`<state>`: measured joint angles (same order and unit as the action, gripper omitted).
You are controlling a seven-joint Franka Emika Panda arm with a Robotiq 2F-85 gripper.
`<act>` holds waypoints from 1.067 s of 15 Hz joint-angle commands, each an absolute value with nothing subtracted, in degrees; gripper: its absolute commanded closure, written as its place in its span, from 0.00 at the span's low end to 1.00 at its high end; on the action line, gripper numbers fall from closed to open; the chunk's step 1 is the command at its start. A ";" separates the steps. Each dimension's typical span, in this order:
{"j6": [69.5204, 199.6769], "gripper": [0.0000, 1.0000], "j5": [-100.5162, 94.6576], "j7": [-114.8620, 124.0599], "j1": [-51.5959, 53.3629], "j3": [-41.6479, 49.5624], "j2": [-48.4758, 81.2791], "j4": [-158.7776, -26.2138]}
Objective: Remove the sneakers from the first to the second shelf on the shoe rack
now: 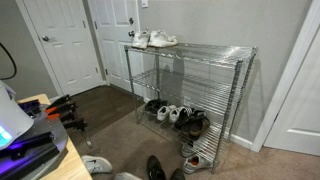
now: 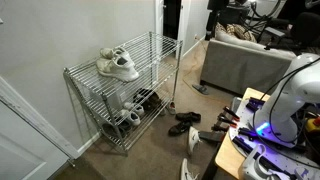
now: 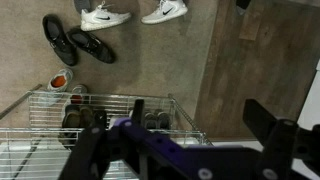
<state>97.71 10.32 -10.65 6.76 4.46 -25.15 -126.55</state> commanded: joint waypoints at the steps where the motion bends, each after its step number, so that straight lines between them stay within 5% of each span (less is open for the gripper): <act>1: 97.52 0.00 10.78 -11.10 5.35 3.32 -25.06 -126.43; 7: 97.52 0.00 10.78 -11.10 5.35 3.32 -25.06 -126.43; 16: 102.62 0.00 8.95 -11.56 9.27 -5.16 2.25 -107.78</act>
<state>101.54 10.26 -10.64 8.61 -2.56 -7.92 -116.97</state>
